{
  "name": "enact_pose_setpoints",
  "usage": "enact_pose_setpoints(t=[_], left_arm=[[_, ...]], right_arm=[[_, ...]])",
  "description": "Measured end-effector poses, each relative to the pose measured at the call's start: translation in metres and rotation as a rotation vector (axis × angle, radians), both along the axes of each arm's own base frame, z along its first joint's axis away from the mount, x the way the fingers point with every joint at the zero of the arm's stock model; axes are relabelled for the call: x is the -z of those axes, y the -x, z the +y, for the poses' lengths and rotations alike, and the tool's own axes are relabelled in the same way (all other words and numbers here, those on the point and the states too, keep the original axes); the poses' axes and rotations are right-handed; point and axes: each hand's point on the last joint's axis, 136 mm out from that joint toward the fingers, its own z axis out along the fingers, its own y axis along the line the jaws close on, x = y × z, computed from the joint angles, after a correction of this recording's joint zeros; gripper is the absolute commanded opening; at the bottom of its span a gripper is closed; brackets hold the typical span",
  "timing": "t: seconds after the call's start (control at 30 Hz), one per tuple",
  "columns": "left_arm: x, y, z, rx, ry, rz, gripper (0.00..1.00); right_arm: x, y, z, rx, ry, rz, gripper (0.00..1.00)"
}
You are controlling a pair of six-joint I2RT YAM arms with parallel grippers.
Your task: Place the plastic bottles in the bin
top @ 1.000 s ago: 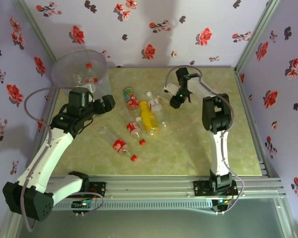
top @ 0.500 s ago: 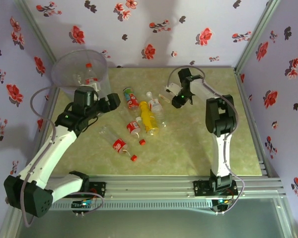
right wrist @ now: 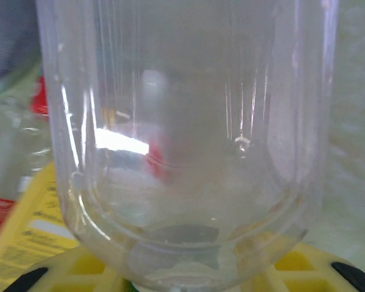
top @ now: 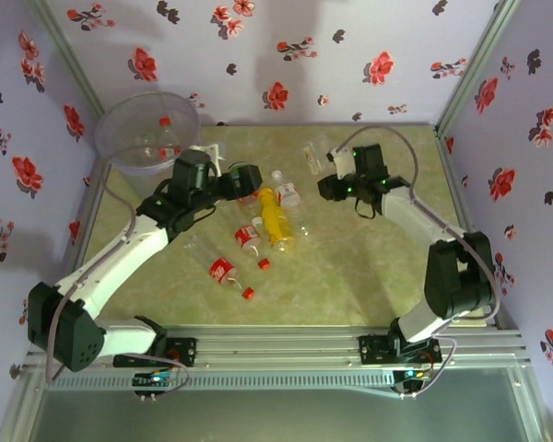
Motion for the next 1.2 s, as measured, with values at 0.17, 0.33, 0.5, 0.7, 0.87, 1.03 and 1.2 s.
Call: enact_pose_setpoints(t=[0.17, 0.33, 0.5, 0.7, 0.87, 1.03, 1.2], left_arm=[[0.009, -0.001, -0.041, 0.086, 0.018, 0.009, 1.0], [0.023, -0.008, -0.059, 0.107, 0.034, 0.036, 0.96], [0.027, -0.012, -0.072, 0.13, 0.071, 0.049, 0.95], [0.026, -0.01, -0.085, 0.164, 0.1, 0.054, 0.95], [0.025, -0.012, -0.094, 0.177, 0.135, 0.058, 0.86], [0.036, -0.014, -0.1, 0.18, 0.144, 0.095, 0.73], [0.034, -0.015, -0.105, 0.184, 0.158, 0.102, 0.58]], right_arm=[[0.006, 0.034, 0.046, -0.068, -0.143, 0.047, 0.19], [-0.002, 0.05, 0.062, -0.082, -0.249, 0.052, 0.2], [-0.024, 0.054, 0.073, -0.107, -0.322, 0.018, 0.2], [-0.03, 0.06, 0.083, -0.137, -0.351, 0.016, 0.2], [-0.031, 0.062, 0.085, -0.145, -0.364, 0.02, 0.2], [-0.03, 0.064, 0.087, -0.147, -0.377, 0.031, 0.2], [-0.029, 0.064, 0.089, -0.148, -0.386, 0.04, 0.22]])
